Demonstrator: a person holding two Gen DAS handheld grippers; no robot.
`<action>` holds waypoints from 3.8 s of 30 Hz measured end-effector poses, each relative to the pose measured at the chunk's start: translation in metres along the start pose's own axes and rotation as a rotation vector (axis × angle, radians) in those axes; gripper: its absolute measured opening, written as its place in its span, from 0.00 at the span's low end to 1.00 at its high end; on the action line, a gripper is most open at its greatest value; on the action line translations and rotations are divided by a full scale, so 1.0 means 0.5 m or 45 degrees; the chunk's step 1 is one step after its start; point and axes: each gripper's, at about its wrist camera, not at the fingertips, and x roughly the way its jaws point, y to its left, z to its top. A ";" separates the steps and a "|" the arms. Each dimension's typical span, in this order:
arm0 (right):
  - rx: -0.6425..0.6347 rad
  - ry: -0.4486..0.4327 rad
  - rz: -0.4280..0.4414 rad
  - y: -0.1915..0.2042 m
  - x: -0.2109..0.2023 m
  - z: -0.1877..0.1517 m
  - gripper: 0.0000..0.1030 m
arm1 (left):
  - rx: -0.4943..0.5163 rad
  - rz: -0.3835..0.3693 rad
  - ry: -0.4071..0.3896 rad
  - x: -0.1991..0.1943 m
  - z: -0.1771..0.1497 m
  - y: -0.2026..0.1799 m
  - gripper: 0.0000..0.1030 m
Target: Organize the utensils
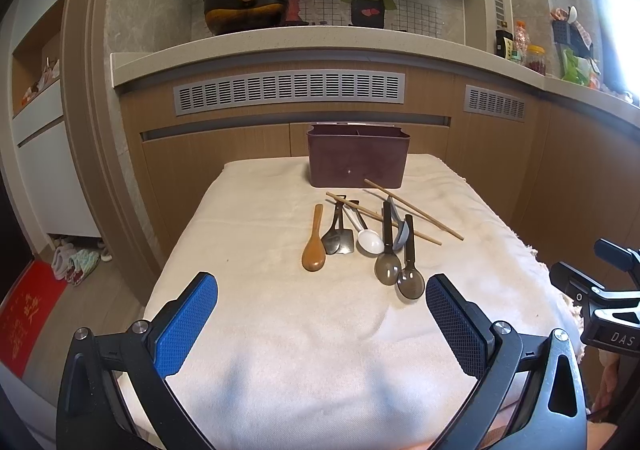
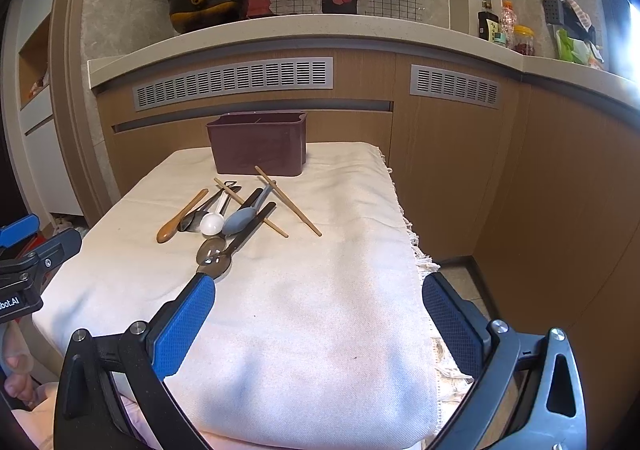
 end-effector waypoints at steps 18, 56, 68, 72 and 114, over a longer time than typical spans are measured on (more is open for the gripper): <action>0.003 0.004 0.002 0.001 -0.001 0.002 1.00 | 0.012 0.000 0.002 0.000 0.003 -0.015 1.00; -0.051 -0.018 -0.016 0.009 -0.009 0.010 1.00 | 0.044 -0.032 0.027 0.001 0.003 -0.024 1.00; -0.240 -0.041 0.003 0.044 0.080 0.120 1.00 | 0.011 -0.082 0.039 0.119 0.093 0.022 1.00; -0.262 0.076 0.104 0.050 0.163 0.165 1.00 | -0.019 -0.066 0.098 0.193 0.140 0.059 1.00; -0.205 0.484 0.413 0.026 0.473 0.217 0.04 | -0.161 -0.416 0.539 0.424 0.143 0.109 0.59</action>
